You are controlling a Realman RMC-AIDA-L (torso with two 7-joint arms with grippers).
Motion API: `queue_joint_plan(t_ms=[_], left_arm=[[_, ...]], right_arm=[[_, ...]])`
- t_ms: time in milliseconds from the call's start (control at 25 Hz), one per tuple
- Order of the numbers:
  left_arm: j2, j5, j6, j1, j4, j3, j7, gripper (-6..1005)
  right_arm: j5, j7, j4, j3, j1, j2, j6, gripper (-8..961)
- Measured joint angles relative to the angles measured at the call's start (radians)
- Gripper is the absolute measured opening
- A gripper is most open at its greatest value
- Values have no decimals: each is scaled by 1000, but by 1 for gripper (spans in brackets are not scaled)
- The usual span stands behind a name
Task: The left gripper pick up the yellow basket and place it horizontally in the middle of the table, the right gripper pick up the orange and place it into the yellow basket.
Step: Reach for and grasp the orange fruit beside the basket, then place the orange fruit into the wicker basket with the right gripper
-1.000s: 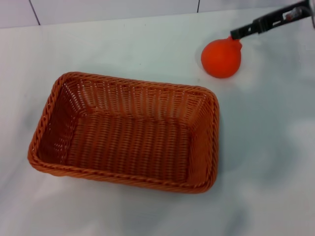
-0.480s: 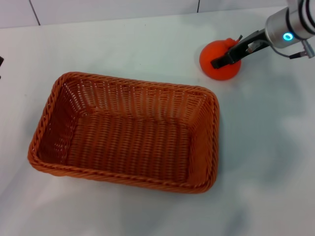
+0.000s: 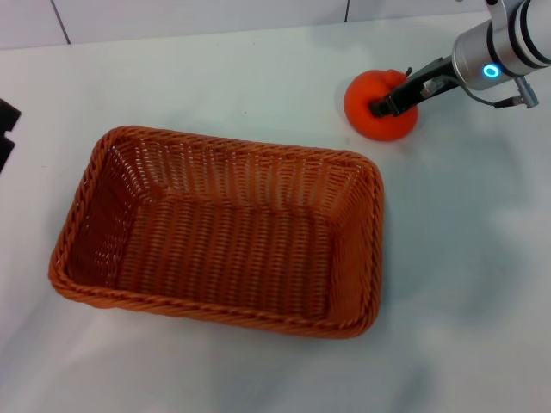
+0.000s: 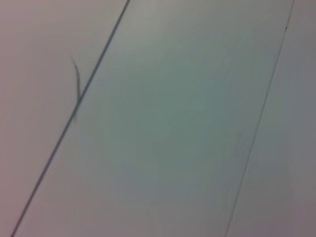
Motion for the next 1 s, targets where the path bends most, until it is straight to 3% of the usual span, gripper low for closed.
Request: queue_joint_plan(t_ms=[160, 400, 600, 840, 1000], left_arm=[[0, 0, 8, 0, -5, 28, -3, 539], [0, -5, 31, 1, -6, 28, -9, 538], [1, -3, 34, 2, -6, 27, -16, 538], [0, -2, 26, 1, -7, 27, -24, 538], [0, -7, 25, -4, -11, 29, -24, 538]], right_arm=[[30, -11, -4, 6, -5, 0, 4, 319], [202, -64, -38, 19, -42, -8, -6, 280], [516, -220, -164, 22, -143, 24, -38, 239], [955, -530, -167, 6, -206, 60, -296, 195], [1045, -647, -87, -105, -167, 64, -441, 162]])
